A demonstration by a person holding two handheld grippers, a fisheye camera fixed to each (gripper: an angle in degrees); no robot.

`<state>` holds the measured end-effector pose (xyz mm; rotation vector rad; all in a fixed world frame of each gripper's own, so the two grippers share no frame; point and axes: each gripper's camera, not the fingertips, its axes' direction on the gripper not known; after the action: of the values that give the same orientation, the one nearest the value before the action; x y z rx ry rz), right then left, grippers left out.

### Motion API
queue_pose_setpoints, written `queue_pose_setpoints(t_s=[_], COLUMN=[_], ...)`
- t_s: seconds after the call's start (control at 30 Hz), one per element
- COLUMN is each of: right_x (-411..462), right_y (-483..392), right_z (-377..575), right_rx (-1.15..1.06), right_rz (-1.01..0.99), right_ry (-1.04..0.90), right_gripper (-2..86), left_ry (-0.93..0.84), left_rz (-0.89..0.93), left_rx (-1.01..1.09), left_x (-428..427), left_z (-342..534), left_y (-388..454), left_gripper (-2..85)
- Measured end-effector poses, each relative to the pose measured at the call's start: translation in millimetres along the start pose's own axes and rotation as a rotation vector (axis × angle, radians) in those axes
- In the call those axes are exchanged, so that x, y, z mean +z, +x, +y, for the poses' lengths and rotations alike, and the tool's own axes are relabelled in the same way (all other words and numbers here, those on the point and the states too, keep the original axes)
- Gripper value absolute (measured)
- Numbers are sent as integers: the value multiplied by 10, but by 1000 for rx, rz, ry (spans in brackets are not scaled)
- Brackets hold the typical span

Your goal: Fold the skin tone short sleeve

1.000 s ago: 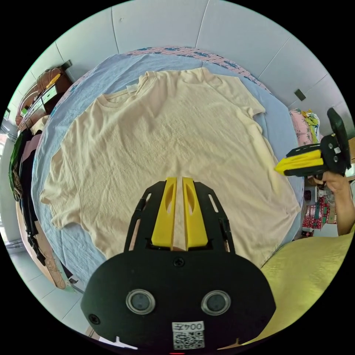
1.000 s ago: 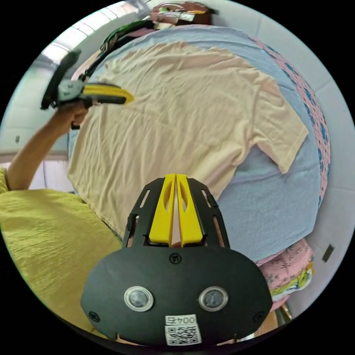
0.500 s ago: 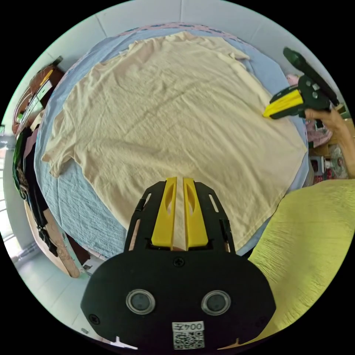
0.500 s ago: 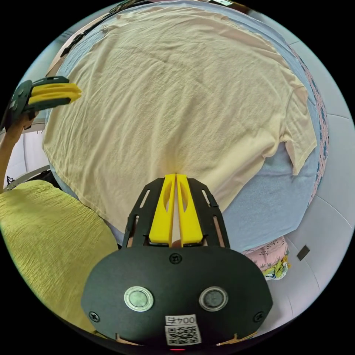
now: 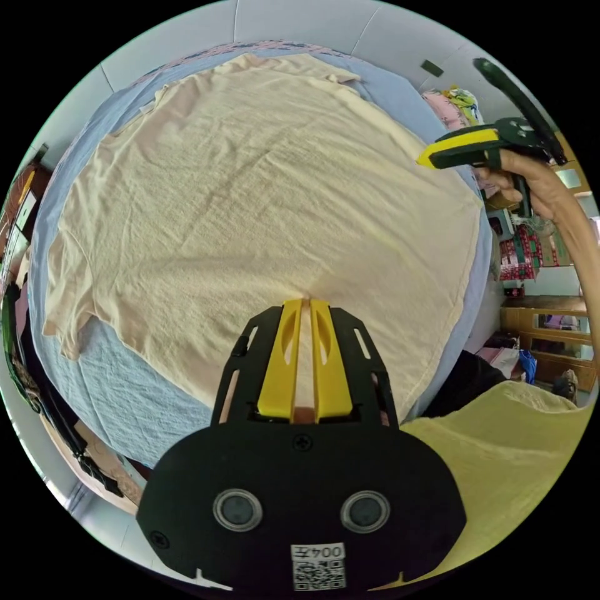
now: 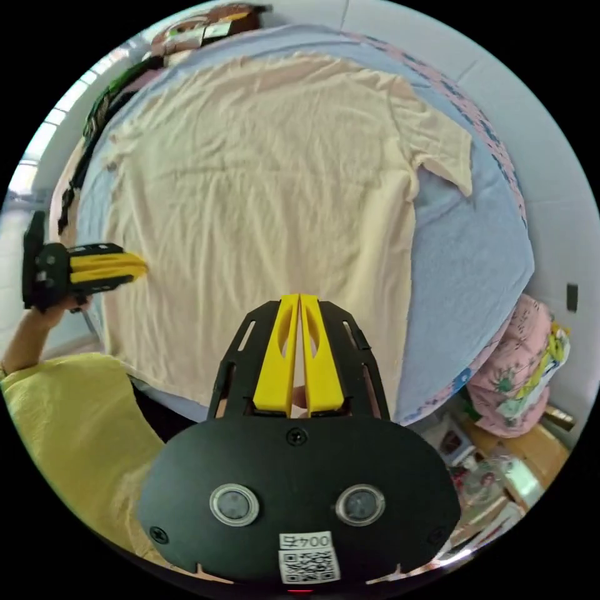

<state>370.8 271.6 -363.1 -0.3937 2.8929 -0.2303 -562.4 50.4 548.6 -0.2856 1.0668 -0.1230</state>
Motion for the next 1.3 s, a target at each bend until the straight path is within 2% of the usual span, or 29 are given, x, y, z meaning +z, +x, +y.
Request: queue_pose_setpoints(t_s=[0.17, 0.23, 0.33, 0.47, 0.6, 0.7, 0.83, 1.03, 1.3], right_x=[-127, -64, 84, 266, 405, 446, 469, 517, 582], right_y=[-402, -590, -771, -936, -1111, -1319, -1608, -2111, -2504], right_z=[710, 973, 1175, 1343, 1510, 1620, 1774, 1821, 1661], right_rx=[109, 124, 132, 155, 195, 196, 306, 404, 488], right_rz=[-125, -147, -212, -219, -261, -230, -215, -205, -186], right_ry=[311, 434, 471, 466, 416, 393, 367, 339, 339], right_gripper=[53, 76, 94, 102, 102, 99, 99, 106, 120], left_ry=[49, 62, 135, 252, 342, 318, 234, 187, 140], left_rz=[4, 67, 76, 24, -27, -66, -180, -206, -171], left_rx=[1, -16, -96, -178, -256, -232, -166, -42, 23], left_x=[-104, -169, -437, -930, -1459, -1638, -1639, -1538, -1442], left_z=[138, 219, 329, 290, -29, -416, -941, -1351, -1533], left_y=[-67, -175, -446, -1102, -2097, -2657, -3184, -3481, -3569], left_gripper=[16, 18, 25, 46, 70, 76, 76, 78, 79])
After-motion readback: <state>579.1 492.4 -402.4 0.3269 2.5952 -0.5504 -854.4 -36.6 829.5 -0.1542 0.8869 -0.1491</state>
